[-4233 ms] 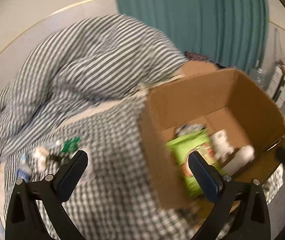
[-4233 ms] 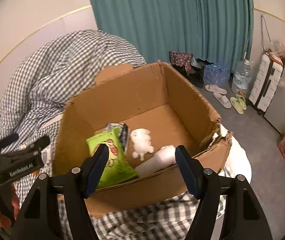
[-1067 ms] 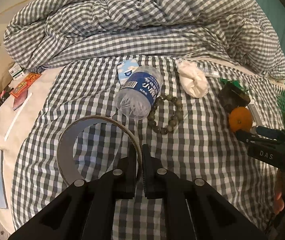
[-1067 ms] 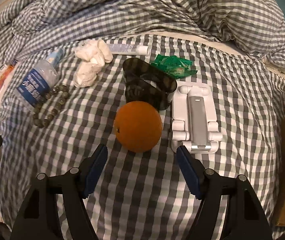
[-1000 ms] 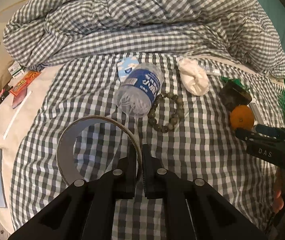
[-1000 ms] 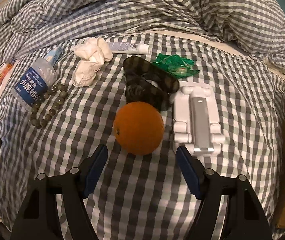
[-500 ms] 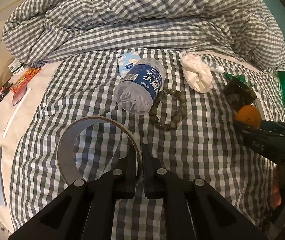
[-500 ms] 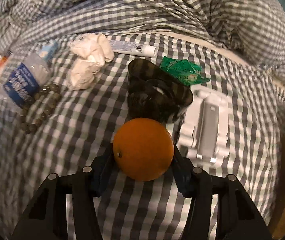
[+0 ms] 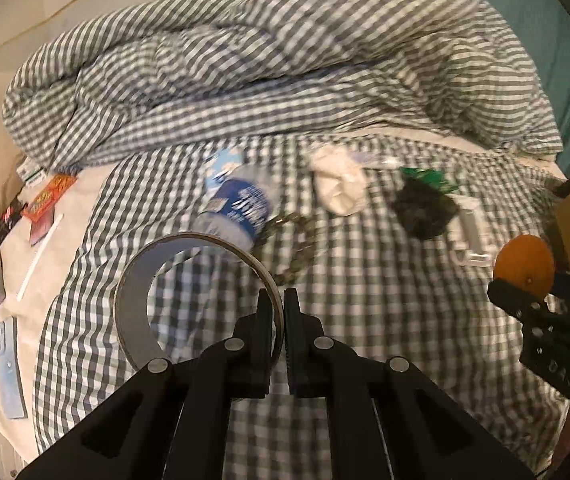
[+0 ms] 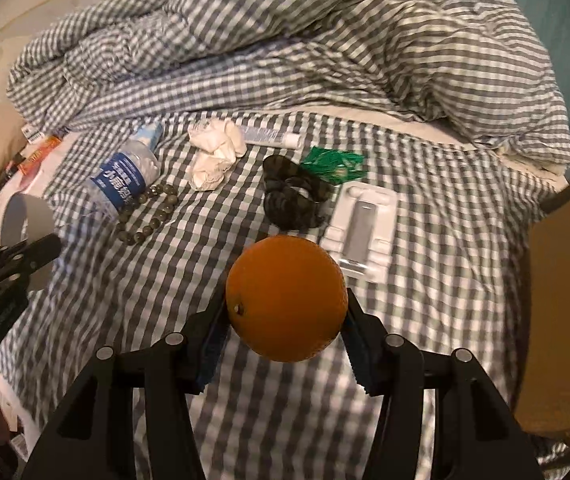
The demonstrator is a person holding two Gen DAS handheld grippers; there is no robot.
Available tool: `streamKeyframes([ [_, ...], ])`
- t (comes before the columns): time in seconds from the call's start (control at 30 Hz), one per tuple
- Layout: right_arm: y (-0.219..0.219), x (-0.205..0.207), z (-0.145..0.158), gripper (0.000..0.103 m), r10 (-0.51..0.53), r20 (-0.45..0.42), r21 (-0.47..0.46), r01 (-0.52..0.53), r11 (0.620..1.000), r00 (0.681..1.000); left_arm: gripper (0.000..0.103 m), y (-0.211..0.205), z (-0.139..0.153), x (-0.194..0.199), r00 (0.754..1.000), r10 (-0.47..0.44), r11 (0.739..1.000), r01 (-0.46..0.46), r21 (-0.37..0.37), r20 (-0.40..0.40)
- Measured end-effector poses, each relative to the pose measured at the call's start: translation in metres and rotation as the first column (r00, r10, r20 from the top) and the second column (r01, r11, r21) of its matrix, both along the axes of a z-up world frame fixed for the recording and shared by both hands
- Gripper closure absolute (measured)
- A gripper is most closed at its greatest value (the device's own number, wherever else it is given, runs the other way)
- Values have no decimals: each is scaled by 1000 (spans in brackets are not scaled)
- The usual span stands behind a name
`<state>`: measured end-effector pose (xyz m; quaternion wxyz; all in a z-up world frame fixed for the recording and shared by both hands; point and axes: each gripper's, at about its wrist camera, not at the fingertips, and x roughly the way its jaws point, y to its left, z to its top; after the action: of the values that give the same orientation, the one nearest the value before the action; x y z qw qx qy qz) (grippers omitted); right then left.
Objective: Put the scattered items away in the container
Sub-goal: 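Grasp the tape roll with the left gripper while the right grasps the orange, then carry the tape roll and orange into the box and release them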
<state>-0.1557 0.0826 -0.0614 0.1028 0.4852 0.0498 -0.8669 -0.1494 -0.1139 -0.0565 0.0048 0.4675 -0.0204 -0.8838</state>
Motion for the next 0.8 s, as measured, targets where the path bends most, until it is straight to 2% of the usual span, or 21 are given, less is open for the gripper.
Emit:
streamKeyframes([
  [0.23,45,35,32,50,-46,-49,-17,45,999,998,98,55,17,9,996,-83,997,83,1,-9],
  [0.43,100,60,55,50,-126,-95,-17,124,992,988,98,126,35,19,979,-202,979,203,1,-30],
  [0.53,132,71,69,50,-172,-123,-30,169,985,978,98,174,50,23,953,-297,955,297,-17,-58],
  [0.67,177,90,84,50,-249,-158,-40,246,969,956,98,238,73,31,902,-419,907,422,7,-106],
  [0.8,223,108,90,50,-330,-174,-31,330,943,928,98,292,80,32,854,-508,858,514,24,-113],
])
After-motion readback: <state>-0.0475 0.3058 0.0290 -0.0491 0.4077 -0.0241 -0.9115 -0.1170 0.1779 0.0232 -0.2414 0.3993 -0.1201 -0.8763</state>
